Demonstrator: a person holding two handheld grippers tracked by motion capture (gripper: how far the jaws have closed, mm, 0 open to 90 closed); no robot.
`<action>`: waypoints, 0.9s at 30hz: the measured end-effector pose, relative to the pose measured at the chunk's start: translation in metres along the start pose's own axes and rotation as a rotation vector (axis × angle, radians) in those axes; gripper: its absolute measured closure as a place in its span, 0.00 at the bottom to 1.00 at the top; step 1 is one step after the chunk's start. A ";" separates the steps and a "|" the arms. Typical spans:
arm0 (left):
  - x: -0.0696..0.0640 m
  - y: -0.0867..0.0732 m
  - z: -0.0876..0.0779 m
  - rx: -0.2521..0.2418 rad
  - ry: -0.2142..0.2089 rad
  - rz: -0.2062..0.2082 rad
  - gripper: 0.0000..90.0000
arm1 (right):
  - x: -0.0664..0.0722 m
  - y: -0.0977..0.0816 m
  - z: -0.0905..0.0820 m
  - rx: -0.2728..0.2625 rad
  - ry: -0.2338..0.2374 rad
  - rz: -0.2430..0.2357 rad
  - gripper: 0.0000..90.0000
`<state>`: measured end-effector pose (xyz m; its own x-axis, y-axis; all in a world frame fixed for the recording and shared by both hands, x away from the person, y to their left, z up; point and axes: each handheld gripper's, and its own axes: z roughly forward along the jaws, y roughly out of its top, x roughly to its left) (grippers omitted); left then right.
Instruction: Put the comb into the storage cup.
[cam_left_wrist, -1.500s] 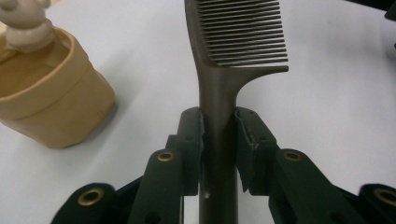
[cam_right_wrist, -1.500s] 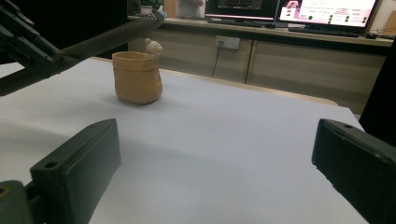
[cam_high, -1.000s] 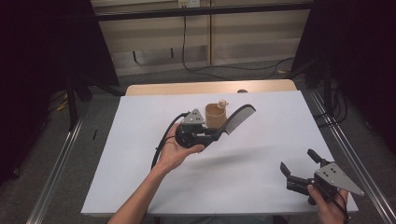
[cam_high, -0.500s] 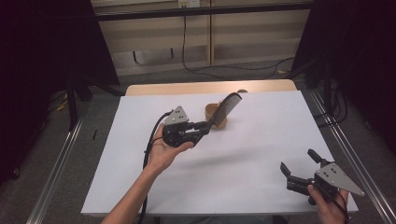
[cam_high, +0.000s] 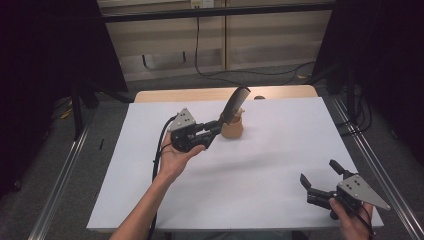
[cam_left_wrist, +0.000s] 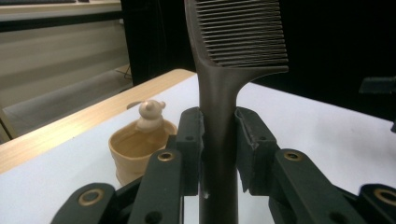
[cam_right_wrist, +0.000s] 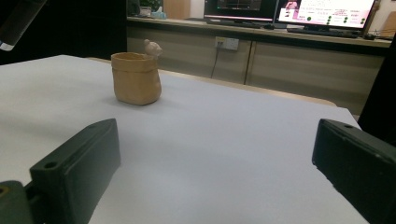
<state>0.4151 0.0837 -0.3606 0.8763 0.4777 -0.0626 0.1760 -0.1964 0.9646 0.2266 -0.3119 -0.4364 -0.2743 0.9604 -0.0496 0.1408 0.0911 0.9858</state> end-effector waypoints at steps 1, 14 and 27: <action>0.001 0.001 0.000 -0.006 0.004 -0.003 0.81 | 0.000 0.000 0.000 -0.001 0.001 0.002 0.01; 0.014 0.007 0.007 -0.092 0.058 -0.053 0.81 | 0.000 0.000 0.000 -0.003 0.001 -0.001 0.01; 0.026 0.020 0.015 -0.165 0.111 -0.061 0.81 | 0.000 0.000 0.000 -0.003 0.002 -0.001 0.00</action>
<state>0.4479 0.0798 -0.3470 0.8102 0.5773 -0.1021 0.1428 -0.0255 0.9894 0.2263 -0.3123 -0.4363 -0.2760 0.9598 -0.0508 0.1379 0.0918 0.9862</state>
